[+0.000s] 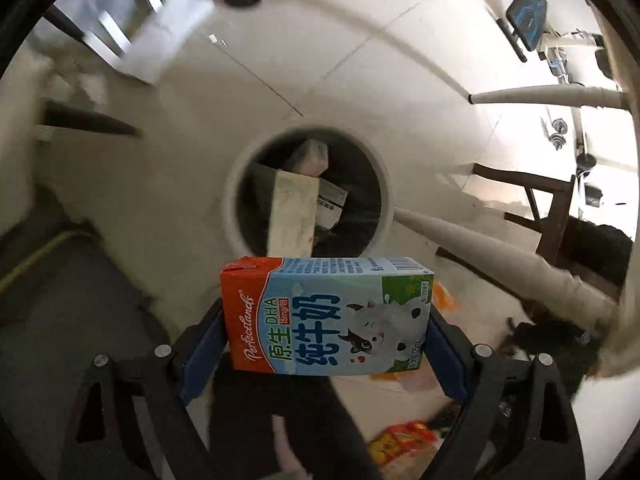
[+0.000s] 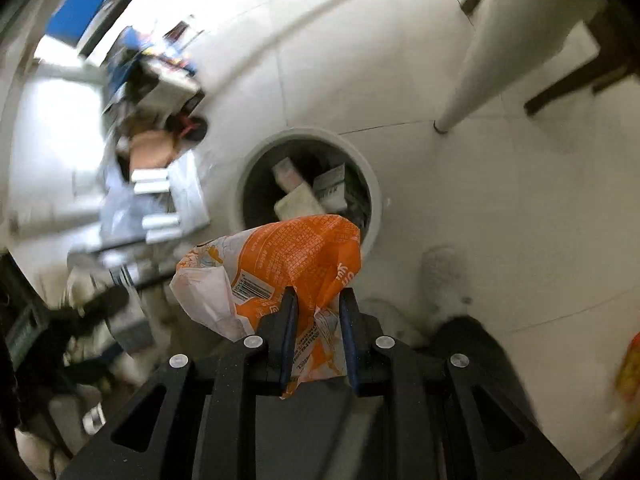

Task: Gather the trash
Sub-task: 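Carry snack bag and milk carton over the bin and open both tools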

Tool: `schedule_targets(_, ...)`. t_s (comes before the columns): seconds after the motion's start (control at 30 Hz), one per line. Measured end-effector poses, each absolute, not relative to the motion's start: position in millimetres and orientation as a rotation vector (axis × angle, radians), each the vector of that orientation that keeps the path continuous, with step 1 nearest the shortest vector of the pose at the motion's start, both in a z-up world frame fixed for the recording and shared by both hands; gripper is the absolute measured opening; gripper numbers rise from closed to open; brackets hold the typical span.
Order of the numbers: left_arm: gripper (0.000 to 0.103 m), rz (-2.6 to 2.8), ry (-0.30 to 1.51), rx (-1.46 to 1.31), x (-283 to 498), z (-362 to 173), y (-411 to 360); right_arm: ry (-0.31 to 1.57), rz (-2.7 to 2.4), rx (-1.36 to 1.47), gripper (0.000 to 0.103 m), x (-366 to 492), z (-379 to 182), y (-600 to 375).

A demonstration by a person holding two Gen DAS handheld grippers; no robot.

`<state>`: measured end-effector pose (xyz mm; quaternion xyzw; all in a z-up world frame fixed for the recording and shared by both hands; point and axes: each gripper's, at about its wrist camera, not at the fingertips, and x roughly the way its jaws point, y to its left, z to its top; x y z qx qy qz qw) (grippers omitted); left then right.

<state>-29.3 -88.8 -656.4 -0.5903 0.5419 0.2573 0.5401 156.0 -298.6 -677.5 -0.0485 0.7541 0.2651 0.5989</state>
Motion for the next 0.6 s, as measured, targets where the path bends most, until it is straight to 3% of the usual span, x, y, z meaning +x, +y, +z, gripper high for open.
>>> schedule_targets(0.13,0.091,0.587,1.312,-1.405,-19,-716,-77,1.768,0.567,-0.018,0.023,171,-752,-285)
schedule_targets(0.23,0.101,0.598,1.326,-1.384,-23,-734,-74,1.791,0.573,0.038,0.027,177,-787,-278)
schedule_targets(0.27,0.101,0.603,1.322,-1.385,-24,-734,-72,1.802,0.590,0.057,0.032,178,-797,-277)
schedule_targets(0.33,0.101,0.618,1.320,-1.382,-30,-735,-72,1.806,0.608,0.035,0.065,177,-808,-273)
schedule_targets(0.37,0.101,0.626,1.320,-1.378,-33,-734,-71,1.795,0.619,0.007,0.072,175,-811,-271)
schedule_targets(0.4,0.101,0.639,1.329,-1.366,-36,-732,-73,1.777,0.626,-0.029,0.091,174,-810,-270)
schedule_targets(0.43,0.101,0.662,1.341,-1.336,-38,-729,-74,1.759,0.628,-0.070,0.100,172,-809,-268)
schedule_targets(0.6,0.101,0.832,1.421,-1.038,-46,-695,-89,1.591,0.654,-0.375,0.100,154,-777,-255)
